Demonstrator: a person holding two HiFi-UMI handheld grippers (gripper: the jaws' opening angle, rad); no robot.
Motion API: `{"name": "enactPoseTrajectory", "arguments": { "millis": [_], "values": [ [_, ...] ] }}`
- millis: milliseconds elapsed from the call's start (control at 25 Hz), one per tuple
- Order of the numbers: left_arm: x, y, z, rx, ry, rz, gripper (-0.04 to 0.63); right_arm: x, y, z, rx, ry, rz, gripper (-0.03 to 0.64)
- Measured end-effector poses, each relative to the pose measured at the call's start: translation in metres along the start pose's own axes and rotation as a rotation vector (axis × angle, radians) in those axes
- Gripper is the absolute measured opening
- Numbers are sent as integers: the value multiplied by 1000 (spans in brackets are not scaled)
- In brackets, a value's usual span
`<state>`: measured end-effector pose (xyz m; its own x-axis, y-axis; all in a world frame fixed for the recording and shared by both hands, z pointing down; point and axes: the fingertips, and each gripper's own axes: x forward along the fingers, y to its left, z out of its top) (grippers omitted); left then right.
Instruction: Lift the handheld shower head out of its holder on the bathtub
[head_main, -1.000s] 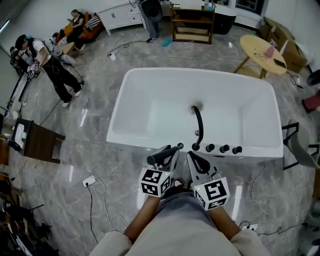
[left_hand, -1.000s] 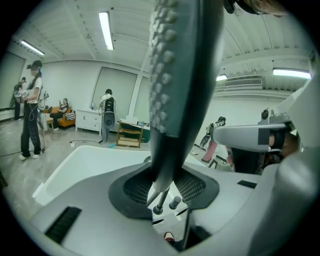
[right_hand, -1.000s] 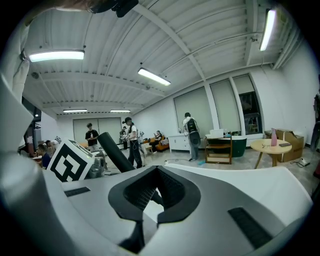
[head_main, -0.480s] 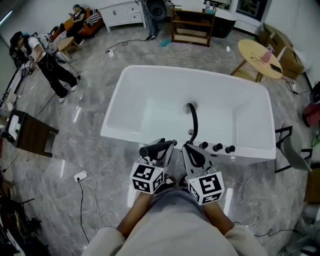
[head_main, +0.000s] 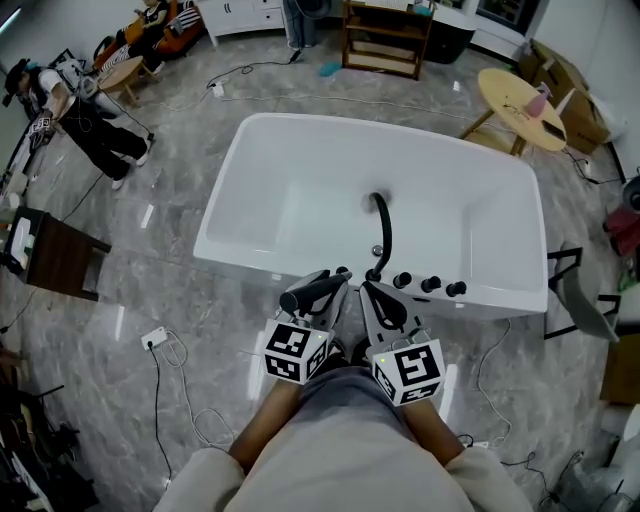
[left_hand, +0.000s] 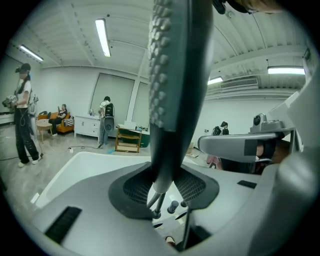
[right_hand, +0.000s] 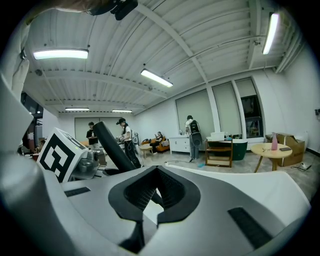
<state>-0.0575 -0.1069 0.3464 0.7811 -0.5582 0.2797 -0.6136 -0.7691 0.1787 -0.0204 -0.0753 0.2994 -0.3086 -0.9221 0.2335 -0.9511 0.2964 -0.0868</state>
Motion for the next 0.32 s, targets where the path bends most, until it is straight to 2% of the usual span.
{"name": "enactPoseTrajectory", "arguments": {
  "millis": [320],
  "values": [
    [13,-2,-4,-6,12,1,138,1,-13,-4,11,15,1,18]
  ]
}}
